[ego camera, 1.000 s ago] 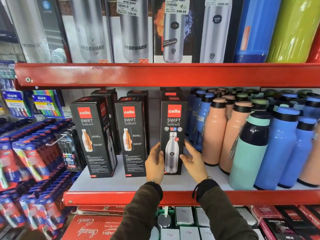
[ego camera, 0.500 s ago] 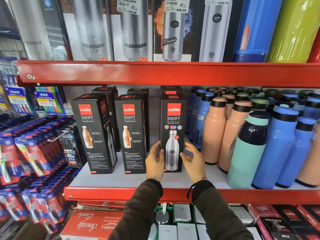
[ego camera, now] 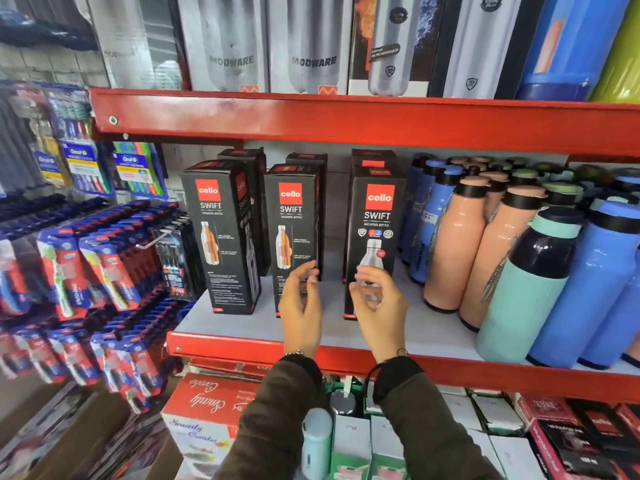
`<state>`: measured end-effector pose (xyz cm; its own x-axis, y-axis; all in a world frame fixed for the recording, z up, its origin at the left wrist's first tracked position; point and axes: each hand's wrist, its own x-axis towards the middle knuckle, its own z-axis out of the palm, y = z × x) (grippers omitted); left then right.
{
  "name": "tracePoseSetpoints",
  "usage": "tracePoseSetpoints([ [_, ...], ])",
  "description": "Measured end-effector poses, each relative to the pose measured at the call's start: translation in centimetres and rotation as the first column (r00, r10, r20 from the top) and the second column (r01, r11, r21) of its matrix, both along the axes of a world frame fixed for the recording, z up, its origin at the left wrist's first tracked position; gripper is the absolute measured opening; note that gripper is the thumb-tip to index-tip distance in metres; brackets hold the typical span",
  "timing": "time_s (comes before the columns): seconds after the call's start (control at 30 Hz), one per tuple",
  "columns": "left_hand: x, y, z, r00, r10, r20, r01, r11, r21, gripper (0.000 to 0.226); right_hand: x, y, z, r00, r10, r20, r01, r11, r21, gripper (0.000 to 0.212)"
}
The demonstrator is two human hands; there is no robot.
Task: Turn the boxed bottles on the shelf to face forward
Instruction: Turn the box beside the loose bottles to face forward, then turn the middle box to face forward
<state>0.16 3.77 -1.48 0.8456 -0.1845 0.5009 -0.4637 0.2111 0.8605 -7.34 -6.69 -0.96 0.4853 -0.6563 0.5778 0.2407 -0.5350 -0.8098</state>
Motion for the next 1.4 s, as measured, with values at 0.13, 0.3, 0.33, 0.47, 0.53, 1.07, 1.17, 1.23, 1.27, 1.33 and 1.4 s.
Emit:
tracePoseSetpoints([
  [0.13, 2.4, 2.5, 0.4, 0.999, 0.038, 0.013, -0.038, 0.999, -0.017, 0.026, 2.6, 2.3, 0.3, 0.999, 0.040, -0.017, -0.040, 0.999, 0.005, 0.029],
  [0.3, 6.0, 4.4, 0.4, 0.994, 0.101, 0.046, -0.104, 0.991, 0.078, 0.031, 5.9, 4.0, 0.0, 0.995, 0.035, -0.089, -0.032, 0.999, 0.036, 0.038],
  [0.33, 6.6, 4.4, 0.4, 0.996, 0.082, 0.024, -0.084, 0.991, 0.106, 0.035, 6.4, 4.2, -0.1, 0.994, 0.020, -0.105, -0.016, 0.999, 0.041, 0.039],
  [0.47, 8.0, 4.3, 0.2, 0.997, -0.036, -0.069, 0.049, 0.979, 0.197, 0.045, 7.7, 4.2, 0.0, 0.985, 0.012, -0.172, 0.002, 0.996, 0.086, 0.045],
  [0.53, 8.4, 4.3, -0.1, 0.983, -0.108, -0.149, 0.140, 0.964, 0.225, 0.046, 8.0, 4.1, -0.3, 0.978, -0.001, -0.206, 0.019, 0.996, 0.089, 0.043],
  [1.07, 7.9, 5.7, 0.2, 0.900, -0.277, -0.337, 0.273, 0.960, -0.058, 0.035, 8.0, 4.5, -0.4, 0.972, 0.039, -0.231, -0.042, 0.999, -0.011, 0.087],
  [1.17, 7.2, 5.9, 0.6, 0.916, -0.234, -0.325, 0.227, 0.972, -0.061, 0.040, 8.0, 4.8, 0.1, 0.980, -0.002, -0.198, -0.009, 0.999, -0.051, 0.091],
  [1.23, 6.9, 6.0, 0.6, 0.928, -0.216, -0.304, 0.207, 0.976, -0.063, 0.041, 8.0, 4.9, 0.2, 0.985, -0.009, -0.172, 0.003, 0.999, -0.034, 0.093],
  [1.27, 6.8, 6.0, 0.6, 0.933, -0.212, -0.292, 0.204, 0.977, -0.058, 0.041, 7.9, 5.0, 0.2, 0.986, -0.012, -0.164, 0.009, 1.000, -0.018, 0.095],
  [1.33, 6.9, 5.9, 0.5, 0.939, -0.214, -0.270, 0.207, 0.977, -0.054, 0.040, 7.9, 4.9, 0.1, 0.989, -0.012, -0.148, 0.014, 1.000, 0.009, 0.098],
  [1.4, 7.1, 5.6, 0.4, 0.954, -0.192, -0.230, 0.189, 0.981, -0.037, 0.039, 7.8, 4.8, 0.1, 0.990, 0.001, -0.142, 0.003, 1.000, 0.028, 0.097],
])
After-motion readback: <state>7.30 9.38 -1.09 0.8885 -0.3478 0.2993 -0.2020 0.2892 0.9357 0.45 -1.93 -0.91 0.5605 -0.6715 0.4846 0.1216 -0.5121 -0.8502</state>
